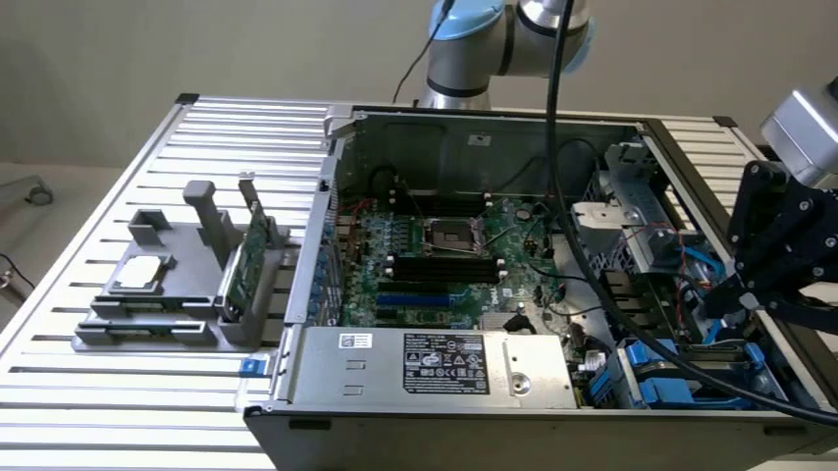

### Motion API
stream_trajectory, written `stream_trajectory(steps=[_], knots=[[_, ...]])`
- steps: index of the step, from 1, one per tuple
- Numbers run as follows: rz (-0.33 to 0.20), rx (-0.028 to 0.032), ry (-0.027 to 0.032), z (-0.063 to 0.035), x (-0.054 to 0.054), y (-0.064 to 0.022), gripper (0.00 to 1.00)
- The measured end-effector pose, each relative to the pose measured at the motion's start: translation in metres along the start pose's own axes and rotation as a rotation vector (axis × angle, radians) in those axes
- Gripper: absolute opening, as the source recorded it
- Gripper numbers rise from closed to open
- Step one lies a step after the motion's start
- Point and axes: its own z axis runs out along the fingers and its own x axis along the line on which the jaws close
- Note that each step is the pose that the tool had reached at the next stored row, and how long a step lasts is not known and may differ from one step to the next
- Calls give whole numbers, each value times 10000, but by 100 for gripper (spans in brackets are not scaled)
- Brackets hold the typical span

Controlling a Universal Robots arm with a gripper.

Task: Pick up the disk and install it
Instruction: 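Insert the disk into the insertion slot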

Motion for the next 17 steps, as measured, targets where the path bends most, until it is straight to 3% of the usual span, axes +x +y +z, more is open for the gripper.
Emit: stream_trajectory(steps=[11, 17], knots=[[7, 18, -4, 181, 143, -60, 11], [7, 19, 0, 287, 160, -68, 11]])
